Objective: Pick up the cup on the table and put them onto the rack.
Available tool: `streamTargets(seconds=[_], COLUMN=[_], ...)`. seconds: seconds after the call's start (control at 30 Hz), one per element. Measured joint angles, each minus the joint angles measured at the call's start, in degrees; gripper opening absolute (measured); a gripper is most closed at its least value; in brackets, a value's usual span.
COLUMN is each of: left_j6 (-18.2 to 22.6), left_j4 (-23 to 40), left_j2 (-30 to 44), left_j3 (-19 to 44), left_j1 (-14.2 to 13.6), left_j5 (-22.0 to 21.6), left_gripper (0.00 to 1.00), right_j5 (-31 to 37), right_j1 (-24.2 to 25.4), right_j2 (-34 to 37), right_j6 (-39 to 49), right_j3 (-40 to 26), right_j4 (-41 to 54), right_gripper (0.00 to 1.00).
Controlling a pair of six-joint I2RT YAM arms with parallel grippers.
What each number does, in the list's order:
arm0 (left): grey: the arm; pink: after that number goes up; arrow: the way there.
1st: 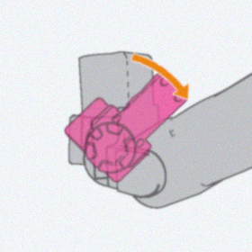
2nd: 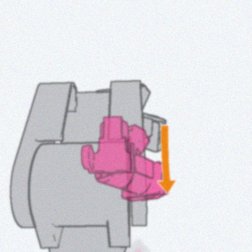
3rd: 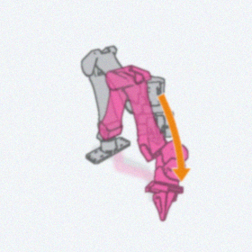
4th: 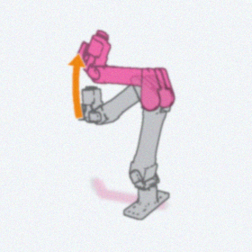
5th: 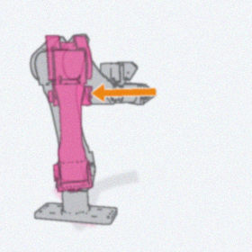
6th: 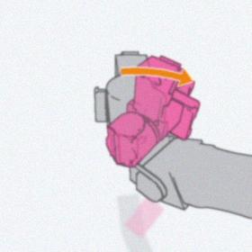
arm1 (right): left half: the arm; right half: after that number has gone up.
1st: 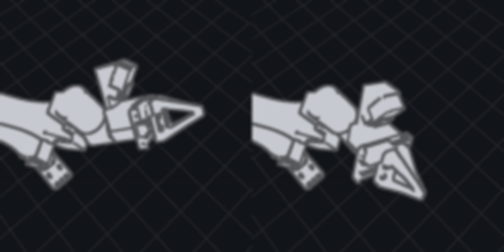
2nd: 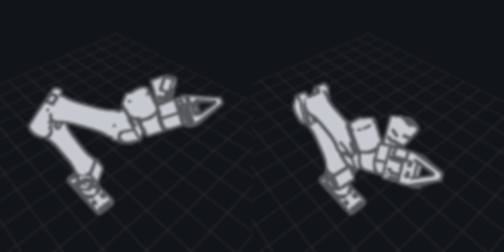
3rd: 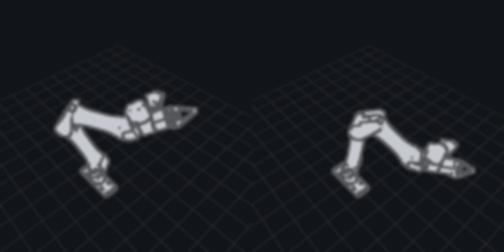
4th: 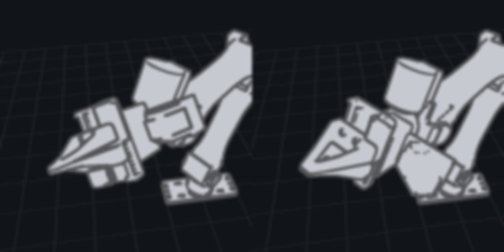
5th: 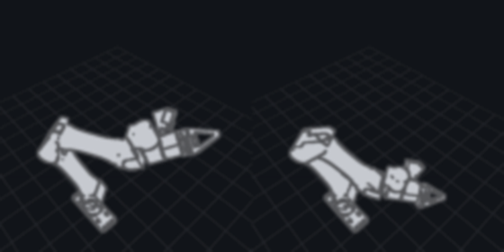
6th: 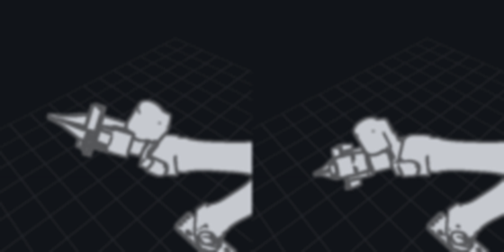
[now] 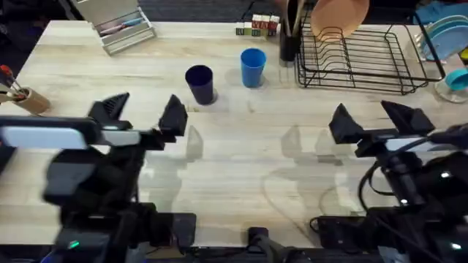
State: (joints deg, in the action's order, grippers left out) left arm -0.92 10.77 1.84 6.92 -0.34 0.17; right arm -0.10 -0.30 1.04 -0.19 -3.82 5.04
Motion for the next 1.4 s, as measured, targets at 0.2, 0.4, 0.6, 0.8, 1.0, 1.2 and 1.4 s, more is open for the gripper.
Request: streamTargets(seconds=[0.2,0.4,0.6,0.8,1.0,1.2,1.4], left_j6=[0.02,-0.02,0.02,0.02,0.02,0.01,0.0], left_j4=[5.6,12.31,20.64,20.38,20.28,18.83,18.73], left_j2=[10.67,28.71,49.63,58.41,64.35,70.13,75.71], left_j3=[16.14,32.48,50.16,54.75,54.75,54.75,54.75], left_j1=[0.0,0.0,0.0,0.0,0.0,0.0,0.0], left_j5=[-0.01,0.1,0.26,0.26,0.26,0.27,1.36], left_gripper=[0.993,0.993,0.993,0.993,0.993,0.993,0.993], right_j5=[-0.23,-0.39,-0.83,-0.89,-1.06,-1.22,-1.24], right_j1=[0.0,0.0,0.0,0.0,0.0,0.0,0.0], right_j2=[8.81,24.47,46.78,58.24,61.98,62.29,62.29], right_j6=[-0.01,0.0,-0.02,-0.02,0.01,0.0,-0.01], right_j3=[-14.68,-33.16,-56.59,-66.92,-67.71,-67.71,-67.71], right_j4=[10.01,19.24,37.15,43.78,44.76,44.74,44.74], right_gripper=[0.995,0.995,0.995,0.995,0.995,0.995,0.995])
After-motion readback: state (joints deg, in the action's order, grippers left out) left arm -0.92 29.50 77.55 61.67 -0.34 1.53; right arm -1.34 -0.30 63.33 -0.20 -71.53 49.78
